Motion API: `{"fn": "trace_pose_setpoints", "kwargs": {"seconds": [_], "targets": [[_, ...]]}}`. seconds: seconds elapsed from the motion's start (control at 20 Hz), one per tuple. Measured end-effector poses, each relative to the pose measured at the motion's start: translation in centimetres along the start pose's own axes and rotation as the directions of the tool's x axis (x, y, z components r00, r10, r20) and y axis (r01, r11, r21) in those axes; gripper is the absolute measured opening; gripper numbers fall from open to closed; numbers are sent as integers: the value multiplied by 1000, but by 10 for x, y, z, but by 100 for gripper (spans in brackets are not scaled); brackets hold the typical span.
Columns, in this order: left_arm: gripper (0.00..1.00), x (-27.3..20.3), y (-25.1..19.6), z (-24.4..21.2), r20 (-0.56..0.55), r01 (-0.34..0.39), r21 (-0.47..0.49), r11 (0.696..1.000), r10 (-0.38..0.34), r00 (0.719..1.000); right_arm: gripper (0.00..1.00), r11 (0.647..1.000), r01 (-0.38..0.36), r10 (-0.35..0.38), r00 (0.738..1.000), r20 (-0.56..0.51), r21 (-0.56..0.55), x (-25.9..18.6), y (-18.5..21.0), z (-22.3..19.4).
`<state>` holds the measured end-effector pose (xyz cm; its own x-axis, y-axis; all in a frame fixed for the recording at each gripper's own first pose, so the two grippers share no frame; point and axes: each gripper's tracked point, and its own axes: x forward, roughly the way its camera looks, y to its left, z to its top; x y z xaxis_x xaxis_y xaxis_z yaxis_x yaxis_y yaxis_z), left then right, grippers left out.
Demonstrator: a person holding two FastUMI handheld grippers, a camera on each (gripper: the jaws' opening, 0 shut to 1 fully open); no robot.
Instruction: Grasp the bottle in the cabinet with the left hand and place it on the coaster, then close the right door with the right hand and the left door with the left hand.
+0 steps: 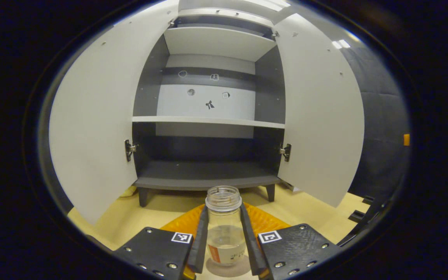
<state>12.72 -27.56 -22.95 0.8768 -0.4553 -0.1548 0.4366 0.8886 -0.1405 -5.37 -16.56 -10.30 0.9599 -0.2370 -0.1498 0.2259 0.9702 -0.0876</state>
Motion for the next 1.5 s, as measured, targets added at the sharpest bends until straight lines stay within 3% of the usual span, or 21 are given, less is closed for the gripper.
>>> {"fn": "trace_pose_setpoints", "kwargs": {"seconds": [0.4,0.8,0.9,1.05,1.5], "targets": [[45,-6,1,-26,-25,-23,-6,1000,23,999,95,999,-20,19,1000,-1,-27,5,3,6],[49,-16,-9,-32,-36,-33,24,999,34,999,95,999,-31,31,1000,1,-20,8,5,8],[74,-18,-8,-31,-36,-44,33,998,45,998,97,999,-35,35,999,6,-8,9,6,10],[85,-24,-6,-22,-26,-59,37,998,60,998,95,999,-39,39,999,11,2,11,5,13],[86,-67,-6,51,49,-101,55,993,98,994,97,994,-96,93,994,48,61,26,7,51]]}}
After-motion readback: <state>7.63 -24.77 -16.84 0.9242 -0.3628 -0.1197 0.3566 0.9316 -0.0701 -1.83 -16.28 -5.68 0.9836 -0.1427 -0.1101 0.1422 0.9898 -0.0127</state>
